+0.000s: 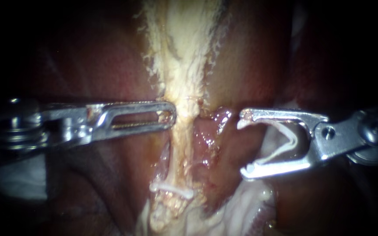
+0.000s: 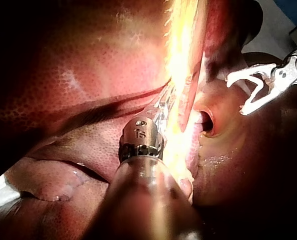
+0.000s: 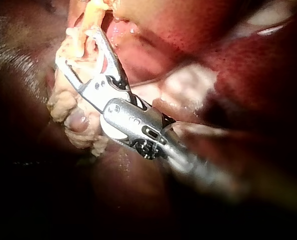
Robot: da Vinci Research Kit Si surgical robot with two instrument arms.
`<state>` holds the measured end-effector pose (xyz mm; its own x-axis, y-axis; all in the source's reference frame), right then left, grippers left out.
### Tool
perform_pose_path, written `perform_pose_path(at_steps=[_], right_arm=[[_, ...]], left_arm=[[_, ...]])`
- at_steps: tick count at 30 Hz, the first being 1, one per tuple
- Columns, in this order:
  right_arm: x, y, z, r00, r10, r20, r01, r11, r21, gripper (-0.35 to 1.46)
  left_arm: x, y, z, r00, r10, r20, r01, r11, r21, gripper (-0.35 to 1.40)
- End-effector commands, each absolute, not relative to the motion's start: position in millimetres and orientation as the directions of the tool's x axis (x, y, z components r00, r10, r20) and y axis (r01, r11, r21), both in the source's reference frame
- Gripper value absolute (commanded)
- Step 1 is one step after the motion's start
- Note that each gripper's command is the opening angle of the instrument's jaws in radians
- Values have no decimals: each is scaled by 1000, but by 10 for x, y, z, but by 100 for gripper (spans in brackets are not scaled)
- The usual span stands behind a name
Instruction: Clipping second clip left tube
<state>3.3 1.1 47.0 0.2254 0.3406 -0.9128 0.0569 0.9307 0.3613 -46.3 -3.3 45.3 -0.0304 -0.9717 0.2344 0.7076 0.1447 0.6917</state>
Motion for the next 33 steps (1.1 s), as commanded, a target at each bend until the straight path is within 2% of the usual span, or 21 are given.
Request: perform_pose_path(at_steps=[1,18,21,33], right_arm=[[33,11,469,226,340,-913,57,931,361,60],[46,-2,477,216,333,-918,76,931,356,60],[58,-11,484,221,320,-921,90,934,346,60],[132,-52,540,264,360,-895,144,903,405,60]], left_arm=[[-462,-33,452,-30,-972,234,707,145,692,-35],[-423,-36,377,-45,-973,227,701,131,701,-35],[-420,-34,370,-52,-972,230,699,129,703,-35],[-416,-33,364,-58,-971,233,699,127,704,-35]])
